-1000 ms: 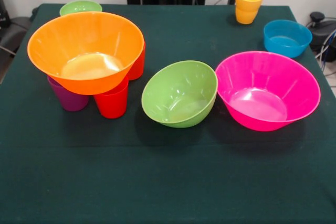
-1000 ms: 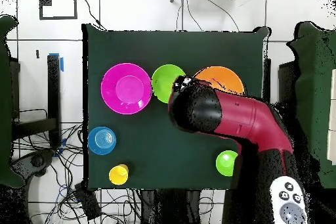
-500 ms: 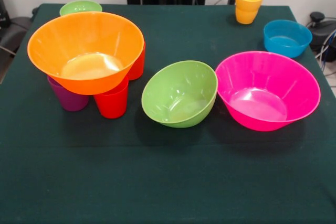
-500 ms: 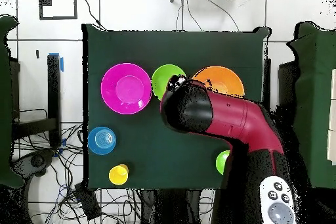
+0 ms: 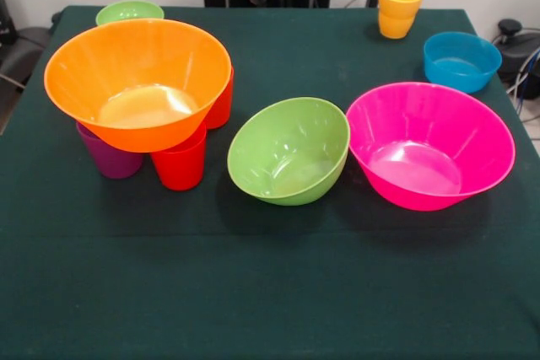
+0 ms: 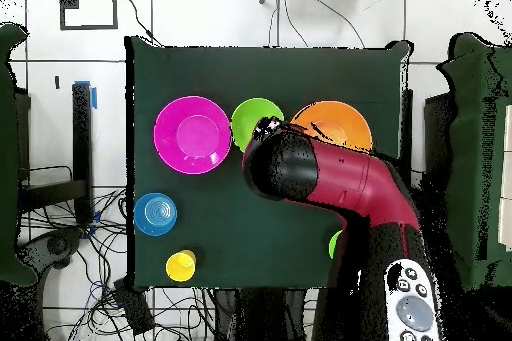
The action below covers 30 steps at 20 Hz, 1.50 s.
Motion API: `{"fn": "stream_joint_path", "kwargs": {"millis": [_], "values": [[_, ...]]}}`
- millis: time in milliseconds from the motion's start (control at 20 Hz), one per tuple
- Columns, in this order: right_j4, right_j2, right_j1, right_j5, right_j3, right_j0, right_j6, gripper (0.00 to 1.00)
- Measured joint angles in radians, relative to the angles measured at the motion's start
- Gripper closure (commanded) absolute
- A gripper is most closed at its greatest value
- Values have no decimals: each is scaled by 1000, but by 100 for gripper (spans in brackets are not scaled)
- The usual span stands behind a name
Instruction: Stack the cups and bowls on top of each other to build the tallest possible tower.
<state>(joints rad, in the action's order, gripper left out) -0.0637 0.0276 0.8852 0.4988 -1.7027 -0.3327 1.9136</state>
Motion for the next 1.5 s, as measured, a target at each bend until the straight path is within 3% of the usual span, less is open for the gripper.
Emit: {"fn": "stream_joint_path", "kwargs": {"millis": [450, 1050, 1500], "values": [[39, -50, -42, -38, 3, 49, 0, 0], [82, -86, -60, -38, 7, 64, 0, 0], [117, -129, -96, -38, 32, 125, 0, 0]]}}
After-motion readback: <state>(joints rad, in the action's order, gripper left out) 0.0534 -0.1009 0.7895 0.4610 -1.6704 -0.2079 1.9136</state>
